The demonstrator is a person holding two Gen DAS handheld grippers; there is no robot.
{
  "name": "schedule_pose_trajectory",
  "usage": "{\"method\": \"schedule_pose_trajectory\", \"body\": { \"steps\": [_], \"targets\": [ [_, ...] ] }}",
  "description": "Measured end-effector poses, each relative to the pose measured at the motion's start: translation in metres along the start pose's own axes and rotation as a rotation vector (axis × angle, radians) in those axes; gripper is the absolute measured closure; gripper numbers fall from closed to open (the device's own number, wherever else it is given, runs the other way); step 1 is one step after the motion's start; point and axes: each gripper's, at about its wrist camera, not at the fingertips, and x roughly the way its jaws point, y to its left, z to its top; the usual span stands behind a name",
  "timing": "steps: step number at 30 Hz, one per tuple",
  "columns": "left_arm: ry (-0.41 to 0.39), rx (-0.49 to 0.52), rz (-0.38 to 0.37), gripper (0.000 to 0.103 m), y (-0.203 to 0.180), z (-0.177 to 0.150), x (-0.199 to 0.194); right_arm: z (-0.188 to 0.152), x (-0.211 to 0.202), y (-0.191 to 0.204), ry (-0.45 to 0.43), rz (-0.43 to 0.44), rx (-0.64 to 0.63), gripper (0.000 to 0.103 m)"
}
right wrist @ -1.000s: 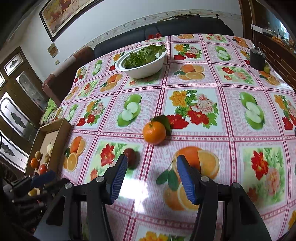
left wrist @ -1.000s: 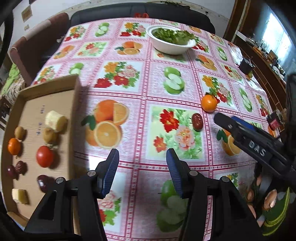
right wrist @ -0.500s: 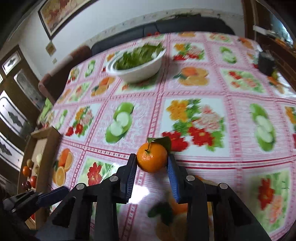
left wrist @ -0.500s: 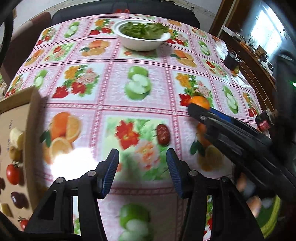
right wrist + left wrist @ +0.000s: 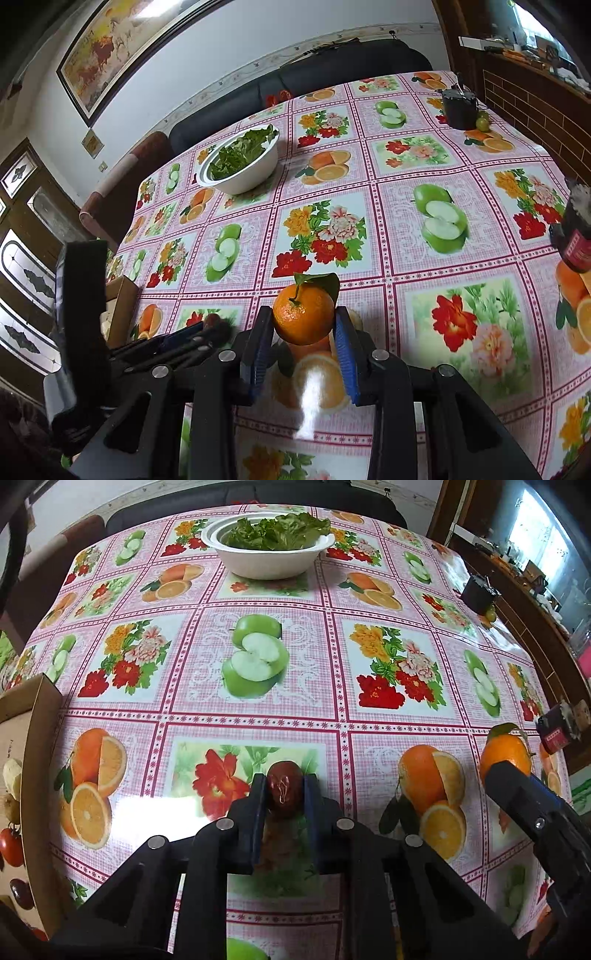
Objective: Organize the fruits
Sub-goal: 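Grasp the red date with the left tool while the right tool grasps the leafy mandarin, then carry the red date and mandarin over the cardboard tray with both tools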
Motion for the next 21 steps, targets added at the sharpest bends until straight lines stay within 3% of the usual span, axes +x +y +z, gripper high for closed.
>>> {"method": "schedule_pose_trajectory", "body": {
  "steps": [8, 21],
  "targets": [
    [-0.058, -0.048, 0.075, 0.087, 0.033, -0.019, -0.036, -0.008, -0.018, 0.017, -0.021, 0.030, -0.025, 0.069],
    [-0.146, -0.128, 0.126, 0.086, 0.073, -0.044, -0.093, -0.020, -0.030, 0.063, -0.023, 0.088, -0.095, 0.069]
  ]
}}
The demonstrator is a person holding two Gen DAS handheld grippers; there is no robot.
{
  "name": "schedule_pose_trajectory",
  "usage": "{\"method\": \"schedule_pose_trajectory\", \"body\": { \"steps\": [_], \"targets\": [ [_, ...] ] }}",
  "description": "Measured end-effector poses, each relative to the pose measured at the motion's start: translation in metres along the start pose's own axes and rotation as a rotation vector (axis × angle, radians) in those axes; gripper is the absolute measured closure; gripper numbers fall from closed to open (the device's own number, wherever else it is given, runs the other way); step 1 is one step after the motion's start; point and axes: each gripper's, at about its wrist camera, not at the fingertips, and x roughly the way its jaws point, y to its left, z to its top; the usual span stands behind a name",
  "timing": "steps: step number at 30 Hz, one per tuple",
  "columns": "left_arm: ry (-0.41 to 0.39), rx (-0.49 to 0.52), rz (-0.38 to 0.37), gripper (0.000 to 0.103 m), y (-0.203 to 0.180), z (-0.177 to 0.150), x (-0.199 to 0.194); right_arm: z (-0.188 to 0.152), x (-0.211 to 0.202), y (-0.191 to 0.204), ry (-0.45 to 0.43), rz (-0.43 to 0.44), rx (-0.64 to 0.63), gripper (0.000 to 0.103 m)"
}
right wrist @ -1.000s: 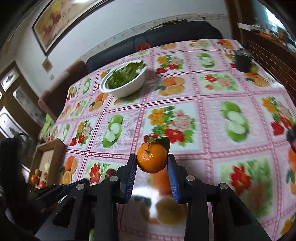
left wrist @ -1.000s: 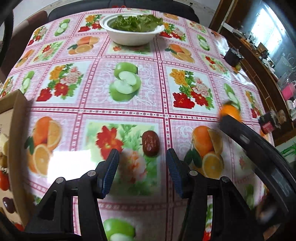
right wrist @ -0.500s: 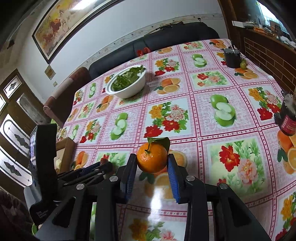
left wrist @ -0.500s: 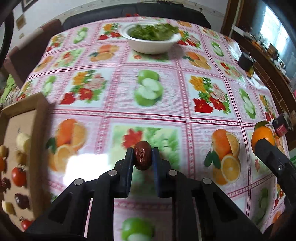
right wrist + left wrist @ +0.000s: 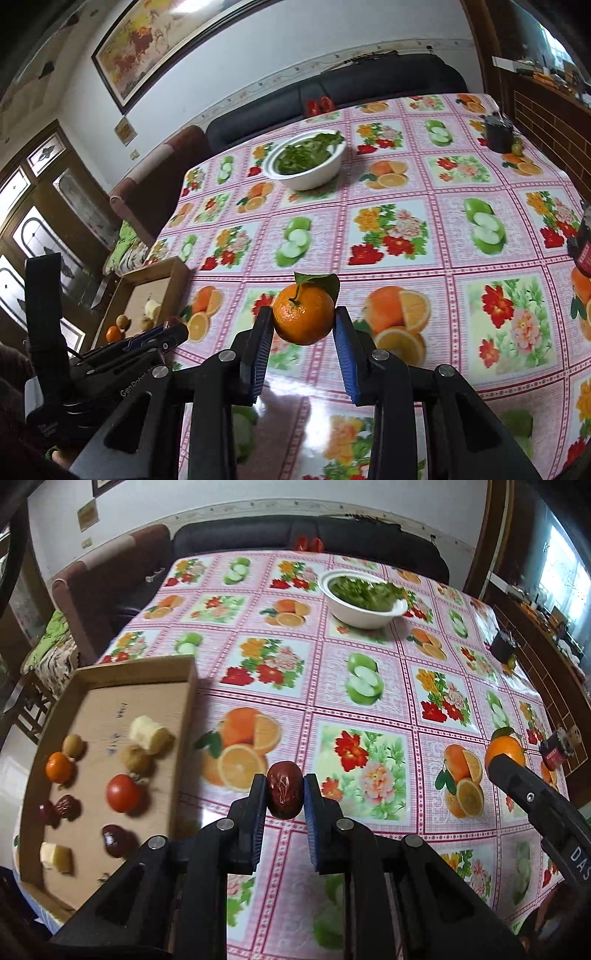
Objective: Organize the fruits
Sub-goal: 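Carry the red date and mandarin over the cardboard tray with both tools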
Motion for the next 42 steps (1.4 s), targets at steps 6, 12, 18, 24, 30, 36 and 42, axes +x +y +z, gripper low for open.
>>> {"method": "schedule_pose_trajectory", "body": {
  "steps": [6, 12, 18, 24, 30, 36, 42],
  "targets": [
    [-0.028, -0.008, 0.017, 0.086, 0.014, -0.005, -0.016, -0.001, -0.006, 0.021, -0.005, 0.022, -0.035, 0.069],
    [-0.052, -0.025, 0.037, 0.086, 0.032, -0.011, -0.028, -0.004, -0.010, 0.041, -0.007, 0.042, -0.065, 0.069],
    [-0.068, -0.055, 0.061, 0.086, 0.054, -0.018, -0.037, -0.010, -0.010, 0.064, 0.001, 0.067, -0.103, 0.069],
    [-0.071, -0.083, 0.081, 0.086, 0.072, -0.024, -0.040, -0.013, -0.007, 0.082, 0.014, 0.087, -0.134, 0.069],
    [-0.073, -0.101, 0.096, 0.086, 0.087, -0.029, -0.042, -0.018, -0.004, 0.096, 0.029, 0.101, -0.157, 0.069],
    [-0.065, -0.114, 0.107, 0.086, 0.097, -0.032, -0.042, -0.021, 0.000, 0.104, 0.040, 0.109, -0.170, 0.070],
    [-0.053, -0.154, 0.107, 0.086, 0.118, -0.033, -0.042, -0.020, 0.004, 0.110, 0.049, 0.120, -0.182, 0.070]
  ]
}}
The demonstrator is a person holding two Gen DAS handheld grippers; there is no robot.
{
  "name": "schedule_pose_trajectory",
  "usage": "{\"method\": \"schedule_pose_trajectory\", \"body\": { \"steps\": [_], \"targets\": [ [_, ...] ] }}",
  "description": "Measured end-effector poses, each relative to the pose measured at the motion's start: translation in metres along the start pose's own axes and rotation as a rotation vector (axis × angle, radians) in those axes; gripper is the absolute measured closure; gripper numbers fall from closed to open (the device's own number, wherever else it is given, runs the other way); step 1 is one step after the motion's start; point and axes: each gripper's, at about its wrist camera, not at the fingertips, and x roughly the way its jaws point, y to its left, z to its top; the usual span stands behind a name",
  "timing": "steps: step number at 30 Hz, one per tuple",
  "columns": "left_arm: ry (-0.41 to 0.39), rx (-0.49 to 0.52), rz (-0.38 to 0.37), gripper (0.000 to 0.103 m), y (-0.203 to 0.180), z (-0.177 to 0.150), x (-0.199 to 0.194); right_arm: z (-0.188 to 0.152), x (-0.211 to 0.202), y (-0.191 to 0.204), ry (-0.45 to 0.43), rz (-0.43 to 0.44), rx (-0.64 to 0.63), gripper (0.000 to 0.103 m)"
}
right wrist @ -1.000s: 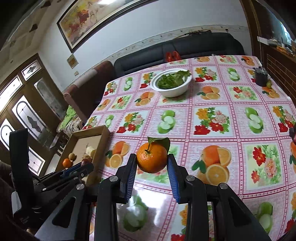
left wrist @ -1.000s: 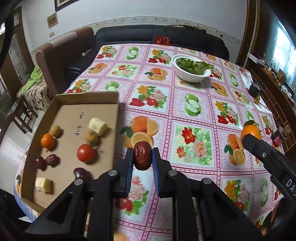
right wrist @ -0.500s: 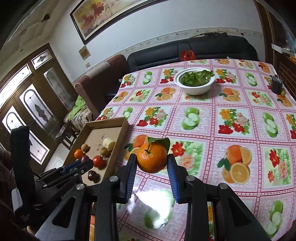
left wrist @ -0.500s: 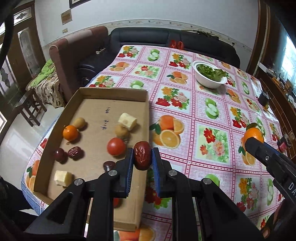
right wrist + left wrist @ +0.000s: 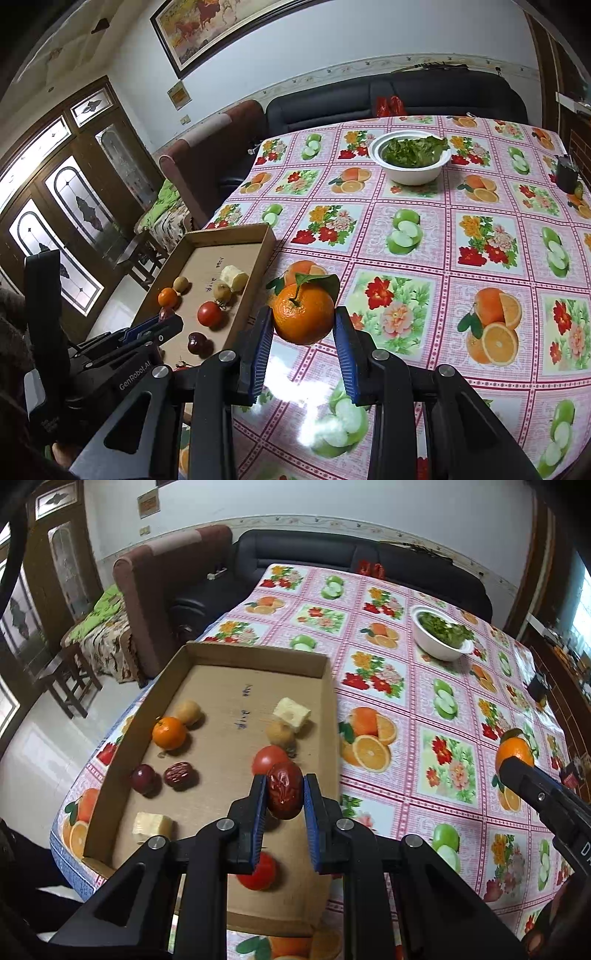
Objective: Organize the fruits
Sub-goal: 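Carry the red date and mandarin over the cardboard tray with both tools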
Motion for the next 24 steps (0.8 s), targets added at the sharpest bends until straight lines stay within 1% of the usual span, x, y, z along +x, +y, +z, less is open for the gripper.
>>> {"method": "schedule_pose_trajectory", "body": {
  "steps": [4, 12, 18, 24],
  "targets": [
    [0.005, -0.042, 0.021, 0.086, 0.021, 0.003, 0.002, 0.003, 0.007, 0.008, 0.011, 0.016, -0.014, 0.070],
    [0.043, -0.130, 0.069, 0.086, 0.068, 0.003, 0.016, 0.011, 0.031, 0.034, 0.044, 0.059, -0.060, 0.070],
    [0.047, -0.151, 0.087, 0.086, 0.083, 0.002, 0.019, 0.013, 0.047, 0.052, 0.070, 0.089, -0.092, 0.070],
    [0.054, -0.157, 0.090, 0.086, 0.087, 0.004, 0.023, 0.018, 0.062, 0.063, 0.087, 0.102, -0.113, 0.070]
  ]
}}
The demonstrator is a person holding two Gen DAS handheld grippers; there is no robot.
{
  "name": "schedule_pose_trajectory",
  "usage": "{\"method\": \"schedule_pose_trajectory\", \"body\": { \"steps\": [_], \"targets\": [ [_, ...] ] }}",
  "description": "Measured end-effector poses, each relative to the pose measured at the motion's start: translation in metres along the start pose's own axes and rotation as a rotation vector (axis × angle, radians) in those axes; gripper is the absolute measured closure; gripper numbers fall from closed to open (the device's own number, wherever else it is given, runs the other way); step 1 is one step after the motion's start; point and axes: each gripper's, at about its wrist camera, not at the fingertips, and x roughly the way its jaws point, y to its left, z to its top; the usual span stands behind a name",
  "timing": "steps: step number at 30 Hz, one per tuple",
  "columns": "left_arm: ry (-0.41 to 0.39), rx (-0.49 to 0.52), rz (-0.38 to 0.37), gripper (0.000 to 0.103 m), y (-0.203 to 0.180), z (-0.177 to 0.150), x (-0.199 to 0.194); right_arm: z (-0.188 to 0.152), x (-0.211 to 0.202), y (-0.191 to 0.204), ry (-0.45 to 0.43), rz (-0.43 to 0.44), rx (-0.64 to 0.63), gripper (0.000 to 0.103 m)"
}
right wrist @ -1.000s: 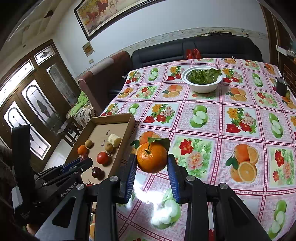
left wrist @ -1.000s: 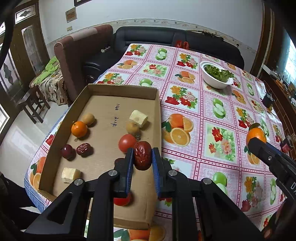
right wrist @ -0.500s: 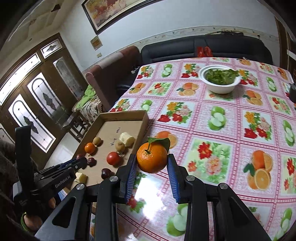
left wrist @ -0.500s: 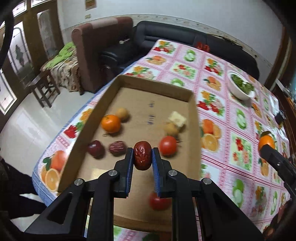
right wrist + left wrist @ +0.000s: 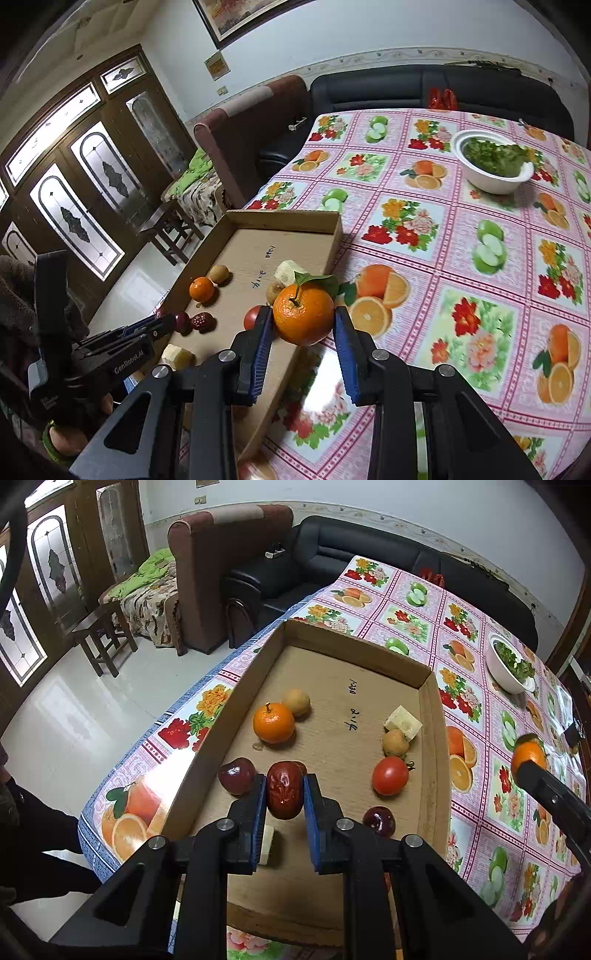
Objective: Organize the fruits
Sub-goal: 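Carry the red date and mandarin over the cardboard tray with both tools, then lower and open the left tool releasing the date while the right tool releases the mandarin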
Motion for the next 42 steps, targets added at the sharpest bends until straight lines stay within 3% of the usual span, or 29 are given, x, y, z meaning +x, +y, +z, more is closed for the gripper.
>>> {"method": "schedule_pose_trajectory", "body": {
  "steps": [11, 25, 42],
  "targets": [
    [0.023, 0.026, -0.013, 0.086, -0.011, 0.003, 0.010, 0.021, 0.048, 0.018, 0.057, 0.037, -0.028, 0.070],
    [0.056, 0.063, -0.020, 0.086, -0.037, 0.032, 0.049, 0.064, 0.122, 0.030, 0.120, 0.021, -0.042, 0.070],
    [0.123, 0.073, -0.017, 0.086, -0.047, 0.041, 0.080, 0.069, 0.168, 0.014, 0.212, -0.006, -0.023, 0.068]
  ]
}}
